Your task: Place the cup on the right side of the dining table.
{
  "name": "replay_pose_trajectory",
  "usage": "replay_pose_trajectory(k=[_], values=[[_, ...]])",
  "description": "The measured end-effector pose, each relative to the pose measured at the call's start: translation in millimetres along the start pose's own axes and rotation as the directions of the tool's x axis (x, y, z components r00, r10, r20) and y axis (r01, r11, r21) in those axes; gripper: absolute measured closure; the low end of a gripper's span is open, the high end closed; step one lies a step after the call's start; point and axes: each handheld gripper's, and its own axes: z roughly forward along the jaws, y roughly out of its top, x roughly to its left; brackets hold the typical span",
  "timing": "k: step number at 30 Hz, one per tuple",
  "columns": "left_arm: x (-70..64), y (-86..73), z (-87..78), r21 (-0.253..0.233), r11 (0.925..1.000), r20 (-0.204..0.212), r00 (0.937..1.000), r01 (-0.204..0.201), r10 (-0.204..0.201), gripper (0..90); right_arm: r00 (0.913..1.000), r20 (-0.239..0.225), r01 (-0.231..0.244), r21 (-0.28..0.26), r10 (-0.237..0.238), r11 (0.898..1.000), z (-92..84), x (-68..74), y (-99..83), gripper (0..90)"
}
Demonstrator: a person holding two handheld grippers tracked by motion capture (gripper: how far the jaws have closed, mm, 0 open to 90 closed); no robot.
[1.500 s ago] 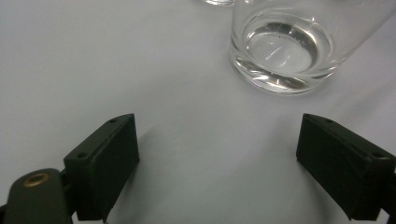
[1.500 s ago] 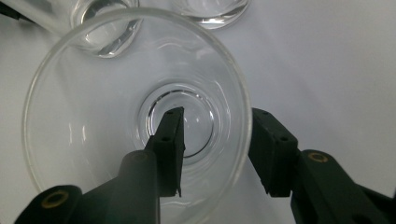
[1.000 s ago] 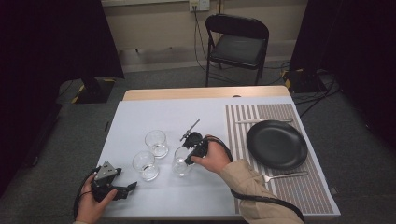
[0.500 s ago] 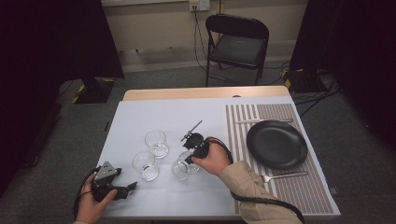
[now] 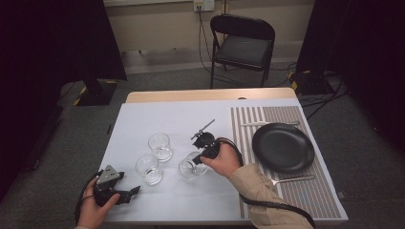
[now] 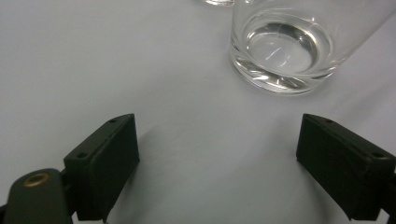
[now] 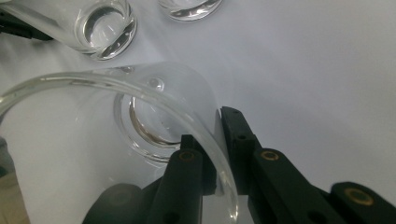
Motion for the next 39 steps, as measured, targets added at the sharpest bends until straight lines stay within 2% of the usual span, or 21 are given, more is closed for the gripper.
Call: replay_pose_trajectory(k=[9, 32, 39], values=[[0.0, 0.0, 0.0, 0.000, 1.0000, 0.000, 1.0000, 0.000, 0.000, 12.2, 0.9994, 0.009, -0.033, -0.017, 0.033, 0.999, -15.5, -8.7, -1.9, 84.8], [0.0, 0.0, 0.0, 0.000, 1.0000, 0.000, 1.0000, 0.000, 0.000, 12.2, 0.9982, 0.027, -0.054, -0.016, 0.054, 0.998, -29.9, -17.5, -5.5, 84.8], [0.2, 0.0, 0.0, 0.000, 1.0000, -0.001, 1.0000, -0.003, 0.003, 12.2, 0.9964, 0.033, -0.077, -0.020, 0.078, 0.997, -34.2, -22.6, -8.9, 84.8]])
